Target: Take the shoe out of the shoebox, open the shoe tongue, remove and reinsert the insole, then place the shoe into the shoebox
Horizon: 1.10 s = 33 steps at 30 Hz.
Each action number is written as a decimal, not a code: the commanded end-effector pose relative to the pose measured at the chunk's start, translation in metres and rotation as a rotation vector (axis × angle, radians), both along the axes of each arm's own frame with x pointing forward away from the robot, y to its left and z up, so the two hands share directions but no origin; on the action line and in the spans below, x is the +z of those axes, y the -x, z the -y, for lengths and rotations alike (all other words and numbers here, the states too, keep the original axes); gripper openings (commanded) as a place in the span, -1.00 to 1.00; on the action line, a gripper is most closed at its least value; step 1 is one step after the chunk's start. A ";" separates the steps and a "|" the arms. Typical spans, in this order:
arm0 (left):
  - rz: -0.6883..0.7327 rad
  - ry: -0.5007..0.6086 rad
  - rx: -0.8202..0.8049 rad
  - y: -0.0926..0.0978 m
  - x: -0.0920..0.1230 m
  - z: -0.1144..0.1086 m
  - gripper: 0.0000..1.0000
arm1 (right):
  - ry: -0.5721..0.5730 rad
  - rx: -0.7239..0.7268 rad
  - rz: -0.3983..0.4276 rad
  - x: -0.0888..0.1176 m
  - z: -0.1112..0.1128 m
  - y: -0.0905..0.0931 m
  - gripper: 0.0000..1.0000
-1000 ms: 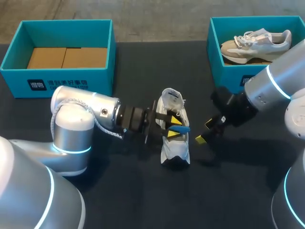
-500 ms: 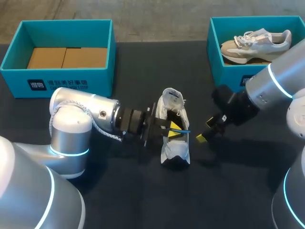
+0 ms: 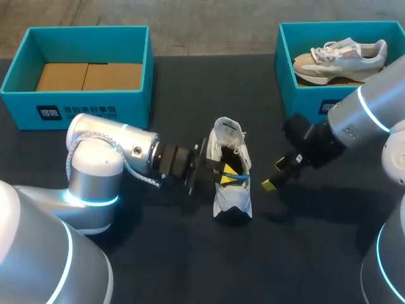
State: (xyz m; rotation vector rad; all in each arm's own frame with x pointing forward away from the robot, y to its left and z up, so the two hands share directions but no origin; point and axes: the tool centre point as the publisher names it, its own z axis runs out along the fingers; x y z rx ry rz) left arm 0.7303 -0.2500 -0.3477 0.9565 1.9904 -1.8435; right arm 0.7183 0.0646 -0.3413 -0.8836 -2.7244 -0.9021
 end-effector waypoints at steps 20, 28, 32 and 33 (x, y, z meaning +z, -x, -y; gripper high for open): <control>0.031 0.074 -0.011 0.009 0.030 0.002 -0.41 | 0.007 0.007 0.008 0.000 -0.006 -0.005 1.00; 0.003 0.042 -0.064 0.015 0.024 -0.001 -1.00 | 0.010 0.004 0.006 0.000 -0.006 -0.004 1.00; 0.001 0.017 -0.093 0.014 0.015 -0.001 -1.00 | 0.013 0.001 0.008 0.002 -0.005 -0.003 1.00; 0.006 0.010 -0.101 0.013 0.012 -0.002 -1.00 | 0.013 0.000 0.008 0.002 -0.005 -0.003 1.00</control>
